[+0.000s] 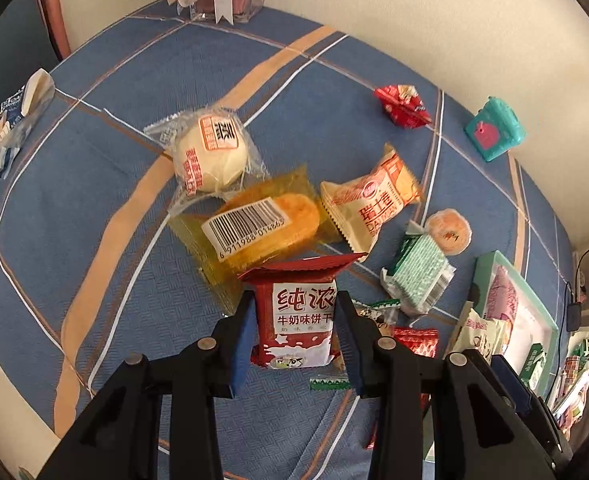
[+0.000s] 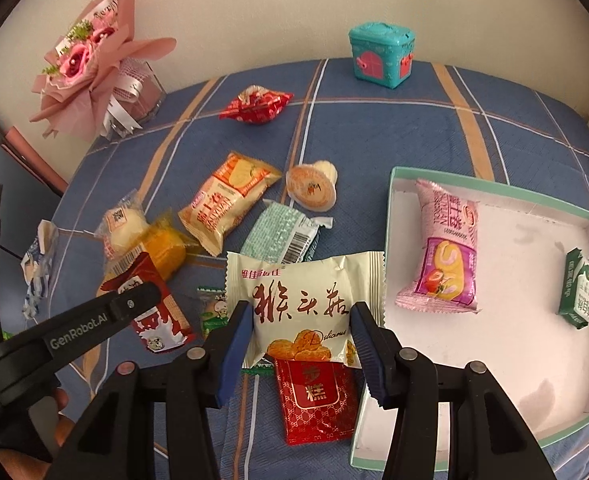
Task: Organize snacks
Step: 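Carry both packs into the white tray and open both tools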
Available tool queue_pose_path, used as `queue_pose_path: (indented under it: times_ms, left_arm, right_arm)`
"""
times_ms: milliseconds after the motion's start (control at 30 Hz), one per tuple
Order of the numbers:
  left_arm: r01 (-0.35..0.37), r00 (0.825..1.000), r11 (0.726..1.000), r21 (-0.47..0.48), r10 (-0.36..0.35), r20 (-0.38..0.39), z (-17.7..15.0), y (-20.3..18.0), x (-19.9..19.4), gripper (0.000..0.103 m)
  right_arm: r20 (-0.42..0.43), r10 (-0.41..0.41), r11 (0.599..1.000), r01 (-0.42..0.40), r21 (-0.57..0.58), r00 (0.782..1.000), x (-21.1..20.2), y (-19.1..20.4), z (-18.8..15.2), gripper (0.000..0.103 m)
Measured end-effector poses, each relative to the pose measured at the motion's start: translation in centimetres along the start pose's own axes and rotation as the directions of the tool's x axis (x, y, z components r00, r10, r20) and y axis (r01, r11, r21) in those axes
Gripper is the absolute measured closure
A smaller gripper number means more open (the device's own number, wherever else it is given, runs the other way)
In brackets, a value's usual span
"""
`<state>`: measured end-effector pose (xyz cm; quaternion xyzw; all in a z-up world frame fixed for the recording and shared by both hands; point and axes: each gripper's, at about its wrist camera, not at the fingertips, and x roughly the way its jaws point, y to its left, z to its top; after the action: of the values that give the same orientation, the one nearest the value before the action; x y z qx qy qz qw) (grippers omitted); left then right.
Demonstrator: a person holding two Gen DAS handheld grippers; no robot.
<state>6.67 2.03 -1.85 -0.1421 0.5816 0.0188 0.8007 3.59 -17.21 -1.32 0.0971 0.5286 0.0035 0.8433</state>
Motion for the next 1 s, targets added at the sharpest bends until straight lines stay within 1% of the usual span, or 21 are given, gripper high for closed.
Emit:
queue_pose_path:
  times_ms: [167, 300, 533, 767, 900, 1000]
  left_arm:
    - [0.003, 1.000, 1.000, 0.004, -0.004, 0.031, 0.1, -0.1, -0.9, 0.063]
    - [0.004, 0.999, 1.000, 0.017, -0.005, 0.049, 0.1, -0.5, -1.7, 0.063]
    - [0.016, 0.997, 0.998, 0.068, -0.021, 0.075, 0.0, -3.1, -2.4, 0.063]
    - [0.035, 0.995, 0.986, 0.164, -0.049, 0.084, -1.4, -7.4, -3.0, 0.063]
    - [0.054, 0.995, 0.970, 0.237, -0.072, 0.070, -2.8, -10.9, -3.0, 0.063]
    - [0.067, 0.995, 0.953, 0.295, -0.086, 0.053, -4.2, -13.6, -2.8, 0.063]
  right_arm:
    - [0.026, 0.006, 1.000, -0.006, 0.005, 1.000, -1.3, -0.1, 0.1, 0.050]
    - [0.020, 0.002, 1.000, -0.003, 0.011, 1.000, -1.3, -0.4, 0.1, 0.050]
    - [0.017, -0.019, 0.999, 0.018, 0.045, 1.000, -1.5, -2.0, 0.1, 0.050]
    - [0.018, -0.085, 0.989, 0.082, 0.124, 0.996, -2.5, -6.1, 0.0, 0.050]
    - [-0.002, -0.139, 0.972, 0.137, 0.193, 0.990, -3.1, -9.2, -0.1, 0.050]
    - [-0.025, -0.162, 0.953, 0.163, 0.255, 0.986, -3.6, -12.0, -0.4, 0.050]
